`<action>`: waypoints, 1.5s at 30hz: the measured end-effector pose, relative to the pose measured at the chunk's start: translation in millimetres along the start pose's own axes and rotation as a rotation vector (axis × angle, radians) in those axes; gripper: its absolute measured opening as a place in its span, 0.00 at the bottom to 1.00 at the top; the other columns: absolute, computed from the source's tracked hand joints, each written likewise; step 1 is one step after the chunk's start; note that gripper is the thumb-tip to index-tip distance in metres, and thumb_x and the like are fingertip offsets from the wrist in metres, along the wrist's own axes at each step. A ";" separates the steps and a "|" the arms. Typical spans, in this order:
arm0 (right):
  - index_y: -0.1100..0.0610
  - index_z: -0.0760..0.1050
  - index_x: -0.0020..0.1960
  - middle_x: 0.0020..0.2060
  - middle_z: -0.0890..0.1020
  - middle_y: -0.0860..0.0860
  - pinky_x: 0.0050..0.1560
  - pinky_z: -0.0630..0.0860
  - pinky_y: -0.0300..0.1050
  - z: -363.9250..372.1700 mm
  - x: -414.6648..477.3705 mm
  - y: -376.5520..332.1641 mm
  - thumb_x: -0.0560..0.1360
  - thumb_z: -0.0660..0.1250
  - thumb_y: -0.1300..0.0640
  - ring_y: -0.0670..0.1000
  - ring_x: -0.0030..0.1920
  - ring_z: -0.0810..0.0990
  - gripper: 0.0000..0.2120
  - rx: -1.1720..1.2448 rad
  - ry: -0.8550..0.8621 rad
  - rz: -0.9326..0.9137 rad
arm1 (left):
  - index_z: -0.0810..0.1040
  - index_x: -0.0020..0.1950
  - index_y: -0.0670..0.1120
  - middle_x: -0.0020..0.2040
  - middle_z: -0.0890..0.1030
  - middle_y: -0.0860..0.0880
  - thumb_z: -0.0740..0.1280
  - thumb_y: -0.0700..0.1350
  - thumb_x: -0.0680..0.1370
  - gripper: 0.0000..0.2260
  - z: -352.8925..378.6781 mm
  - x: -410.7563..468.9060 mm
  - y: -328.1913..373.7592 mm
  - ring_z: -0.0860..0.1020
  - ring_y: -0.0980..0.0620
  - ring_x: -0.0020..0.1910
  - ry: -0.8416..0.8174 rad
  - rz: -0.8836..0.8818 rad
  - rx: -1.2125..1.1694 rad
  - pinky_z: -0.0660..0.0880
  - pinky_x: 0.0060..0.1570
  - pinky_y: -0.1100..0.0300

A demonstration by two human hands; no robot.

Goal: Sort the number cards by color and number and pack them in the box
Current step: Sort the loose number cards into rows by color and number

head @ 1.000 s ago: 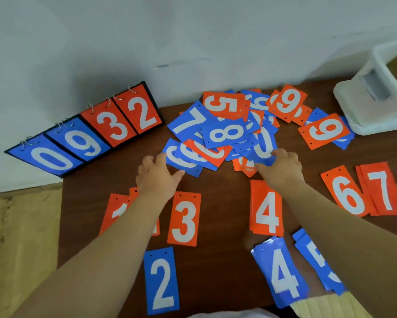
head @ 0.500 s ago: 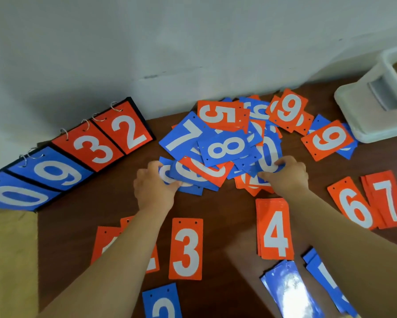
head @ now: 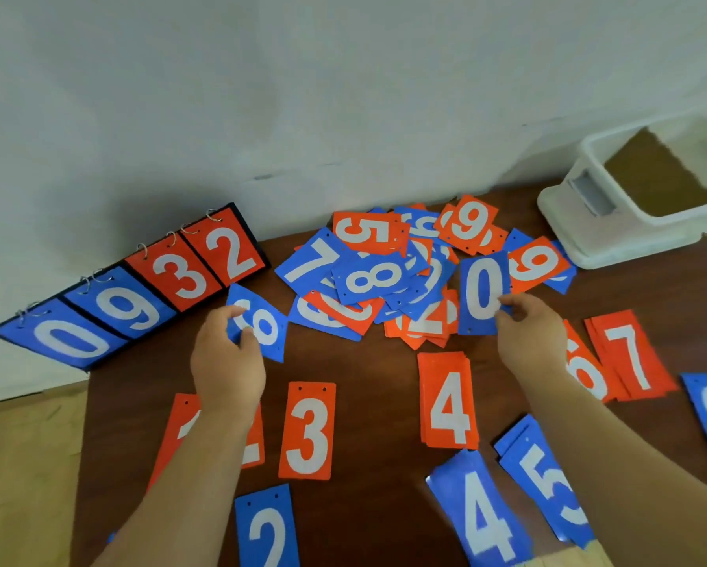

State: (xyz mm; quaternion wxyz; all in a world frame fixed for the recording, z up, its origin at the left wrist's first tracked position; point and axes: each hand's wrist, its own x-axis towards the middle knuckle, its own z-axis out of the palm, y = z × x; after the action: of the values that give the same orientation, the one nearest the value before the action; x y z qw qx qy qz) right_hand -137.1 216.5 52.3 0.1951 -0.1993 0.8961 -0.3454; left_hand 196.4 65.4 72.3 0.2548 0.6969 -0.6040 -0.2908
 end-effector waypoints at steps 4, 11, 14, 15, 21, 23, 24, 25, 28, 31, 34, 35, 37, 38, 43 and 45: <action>0.48 0.81 0.58 0.53 0.83 0.48 0.39 0.79 0.47 -45.9 -35.0 8.7 0.80 0.68 0.58 0.52 0.44 0.82 0.09 0.184 -0.117 0.003 | 0.76 0.60 0.55 0.56 0.78 0.54 0.67 0.40 0.81 0.12 -27.5 -52.0 26.1 0.80 0.52 0.47 0.049 0.086 -0.075 0.80 0.44 0.52; 0.45 0.82 0.54 0.42 0.83 0.40 0.28 0.76 0.40 -136.0 -91.9 36.6 0.80 0.69 0.62 0.48 0.33 0.79 0.12 0.229 -0.335 -0.212 | 0.78 0.53 0.58 0.48 0.80 0.49 0.70 0.41 0.80 0.11 -50.7 -173.6 61.8 0.73 0.53 0.31 -0.070 0.089 -0.207 0.69 0.24 0.63; 0.41 0.79 0.50 0.45 0.82 0.40 0.25 0.72 0.34 -169.6 -105.6 48.6 0.80 0.68 0.61 0.41 0.29 0.78 0.14 0.197 -0.331 -0.315 | 0.79 0.50 0.61 0.45 0.80 0.51 0.72 0.41 0.78 0.13 -45.6 -225.9 68.4 0.71 0.54 0.31 -0.175 0.163 -0.278 0.68 0.28 0.61; 0.41 0.79 0.51 0.46 0.82 0.40 0.25 0.71 0.32 -178.6 -110.5 51.4 0.80 0.68 0.61 0.39 0.29 0.79 0.13 0.200 -0.334 -0.342 | 0.78 0.50 0.62 0.46 0.80 0.53 0.73 0.41 0.77 0.14 -45.0 -241.1 70.2 0.71 0.55 0.32 -0.203 0.195 -0.269 0.68 0.30 0.62; 0.45 0.80 0.54 0.47 0.80 0.35 0.39 0.72 0.25 -209.5 -136.6 37.9 0.79 0.68 0.62 0.36 0.46 0.80 0.12 0.126 -0.377 -0.568 | 0.74 0.59 0.68 0.59 0.80 0.60 0.78 0.40 0.73 0.27 -65.4 -293.9 87.9 0.82 0.53 0.56 -0.313 0.278 -0.321 0.82 0.52 0.53; 0.44 0.80 0.55 0.47 0.79 0.33 0.46 0.71 0.25 -215.7 -143.9 24.9 0.79 0.69 0.62 0.33 0.48 0.77 0.13 0.050 -0.419 -0.681 | 0.73 0.59 0.68 0.60 0.80 0.60 0.79 0.41 0.72 0.28 -81.2 -301.9 96.2 0.83 0.54 0.52 -0.336 0.317 -0.259 0.82 0.45 0.60; 0.43 0.81 0.56 0.49 0.80 0.34 0.51 0.72 0.27 -218.0 -146.7 17.9 0.79 0.69 0.62 0.32 0.49 0.77 0.14 -0.003 -0.447 -0.754 | 0.73 0.60 0.68 0.61 0.79 0.60 0.79 0.42 0.72 0.28 -90.1 -305.6 100.8 0.82 0.55 0.50 -0.354 0.346 -0.194 0.80 0.41 0.64; 0.43 0.81 0.56 0.51 0.81 0.35 0.55 0.74 0.31 -219.9 -149.4 10.6 0.78 0.69 0.62 0.33 0.51 0.78 0.14 -0.054 -0.480 -0.828 | 0.73 0.60 0.69 0.61 0.78 0.59 0.79 0.43 0.72 0.28 -98.9 -308.5 105.5 0.82 0.56 0.47 -0.381 0.375 -0.134 0.78 0.37 0.66; 0.44 0.82 0.58 0.55 0.83 0.40 0.58 0.76 0.37 -224.9 -163.4 -19.1 0.78 0.69 0.62 0.39 0.55 0.79 0.15 -0.195 -0.564 -0.992 | 0.74 0.58 0.72 0.71 0.69 0.63 0.80 0.44 0.71 0.28 -123.6 -310.7 116.0 0.81 0.59 0.43 -0.491 0.484 0.011 0.81 0.42 0.62; 0.43 0.81 0.57 0.55 0.83 0.42 0.56 0.73 0.30 -226.4 -181.9 -53.6 0.78 0.70 0.61 0.38 0.54 0.78 0.15 -0.273 -0.593 -1.079 | 0.77 0.60 0.67 0.77 0.61 0.65 0.79 0.41 0.72 0.26 -147.7 -307.9 123.5 0.82 0.59 0.41 -0.597 0.530 0.074 0.79 0.42 0.63; 0.39 0.79 0.56 0.53 0.82 0.41 0.59 0.76 0.42 -220.2 -201.5 -84.7 0.77 0.71 0.60 0.39 0.54 0.80 0.16 -0.287 -0.618 -1.104 | 0.79 0.60 0.65 0.74 0.63 0.66 0.77 0.39 0.73 0.24 -169.5 -297.7 123.4 0.82 0.59 0.39 -0.683 0.549 0.130 0.78 0.41 0.65; 0.40 0.79 0.56 0.52 0.82 0.40 0.59 0.77 0.42 -216.6 -208.8 -93.9 0.76 0.71 0.60 0.39 0.54 0.80 0.15 -0.282 -0.636 -1.105 | 0.79 0.61 0.65 0.73 0.67 0.65 0.77 0.40 0.74 0.24 -176.2 -293.3 121.1 0.82 0.59 0.40 -0.706 0.552 0.143 0.79 0.43 0.64; 0.42 0.80 0.56 0.51 0.82 0.38 0.58 0.76 0.41 -204.8 -222.8 -110.9 0.76 0.71 0.60 0.38 0.54 0.80 0.15 -0.247 -0.657 -1.113 | 0.79 0.64 0.63 0.65 0.79 0.61 0.77 0.40 0.74 0.24 -186.2 -282.5 112.1 0.83 0.61 0.45 -0.732 0.522 0.123 0.82 0.49 0.60; 0.42 0.79 0.57 0.52 0.82 0.38 0.58 0.76 0.42 -196.4 -227.9 -117.6 0.76 0.71 0.60 0.38 0.54 0.79 0.15 -0.210 -0.645 -1.114 | 0.79 0.66 0.61 0.60 0.82 0.60 0.77 0.40 0.74 0.25 -191.0 -277.7 106.9 0.84 0.61 0.48 -0.726 0.492 0.093 0.83 0.52 0.57; 0.40 0.74 0.59 0.57 0.78 0.38 0.50 0.74 0.30 -151.5 -253.4 -118.5 0.73 0.75 0.57 0.37 0.54 0.78 0.20 0.231 -0.362 -1.009 | 0.77 0.69 0.58 0.40 0.85 0.60 0.76 0.39 0.75 0.26 -209.9 -258.3 76.9 0.84 0.61 0.40 -0.508 0.394 -0.154 0.82 0.42 0.63; 0.41 0.76 0.55 0.54 0.79 0.42 0.44 0.72 0.28 -139.3 -264.7 -109.1 0.73 0.76 0.58 0.37 0.48 0.79 0.17 0.419 -0.346 -0.838 | 0.77 0.68 0.57 0.30 0.80 0.61 0.75 0.38 0.75 0.25 -211.2 -249.9 64.5 0.78 0.62 0.30 -0.358 0.373 -0.265 0.75 0.33 0.71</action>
State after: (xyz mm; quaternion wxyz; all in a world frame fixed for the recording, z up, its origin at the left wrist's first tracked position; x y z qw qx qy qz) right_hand 42.9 347.7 279.9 0.2213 -0.5532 0.6048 -0.5284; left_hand 276.9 304.6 290.3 0.2820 0.4720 -0.7140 -0.4334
